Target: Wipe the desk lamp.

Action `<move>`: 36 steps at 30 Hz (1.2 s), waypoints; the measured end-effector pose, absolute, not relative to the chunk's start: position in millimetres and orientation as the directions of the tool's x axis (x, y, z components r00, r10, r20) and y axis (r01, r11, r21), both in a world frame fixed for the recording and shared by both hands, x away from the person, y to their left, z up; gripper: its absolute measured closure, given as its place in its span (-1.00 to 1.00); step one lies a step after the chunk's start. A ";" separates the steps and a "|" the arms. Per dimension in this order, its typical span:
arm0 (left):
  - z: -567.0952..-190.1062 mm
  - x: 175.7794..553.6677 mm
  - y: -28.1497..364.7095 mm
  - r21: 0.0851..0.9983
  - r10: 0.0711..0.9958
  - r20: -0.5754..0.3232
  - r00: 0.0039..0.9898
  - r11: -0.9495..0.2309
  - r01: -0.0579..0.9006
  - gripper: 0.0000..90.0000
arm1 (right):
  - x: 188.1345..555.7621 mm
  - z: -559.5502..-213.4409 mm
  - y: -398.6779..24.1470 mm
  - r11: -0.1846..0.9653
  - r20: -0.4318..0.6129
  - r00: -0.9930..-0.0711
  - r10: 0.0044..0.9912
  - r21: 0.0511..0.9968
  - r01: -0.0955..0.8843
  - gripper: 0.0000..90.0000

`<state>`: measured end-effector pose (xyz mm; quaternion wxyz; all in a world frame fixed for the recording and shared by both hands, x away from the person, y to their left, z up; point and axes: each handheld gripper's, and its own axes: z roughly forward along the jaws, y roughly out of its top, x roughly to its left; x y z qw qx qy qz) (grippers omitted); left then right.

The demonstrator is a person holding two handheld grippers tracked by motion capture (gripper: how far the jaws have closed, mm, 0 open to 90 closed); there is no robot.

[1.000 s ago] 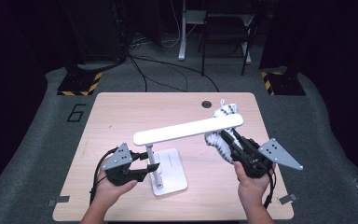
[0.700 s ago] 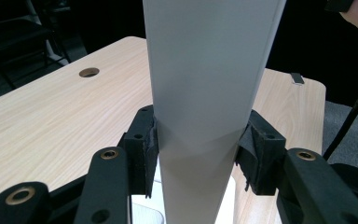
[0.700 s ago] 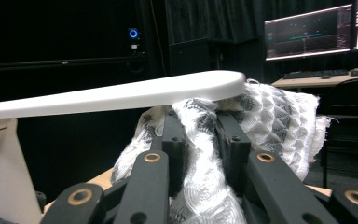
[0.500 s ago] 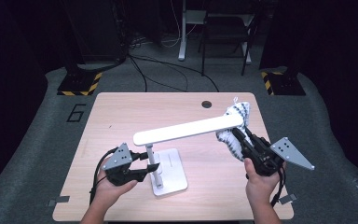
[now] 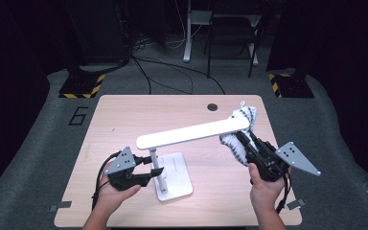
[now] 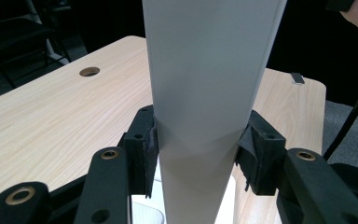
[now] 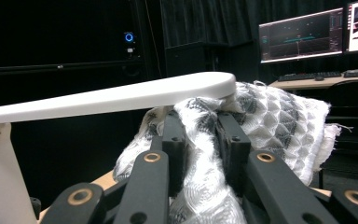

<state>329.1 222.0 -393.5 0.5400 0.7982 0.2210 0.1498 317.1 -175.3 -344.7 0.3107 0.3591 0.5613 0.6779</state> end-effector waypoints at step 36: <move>-394.1 328.5 219.5 0.930 0.519 -0.005 0.855 -0.312 0.195 0.18 | 312.5 -344.4 -113.2 -0.107 0.084 -0.690 0.719 0.994 0.010 0.69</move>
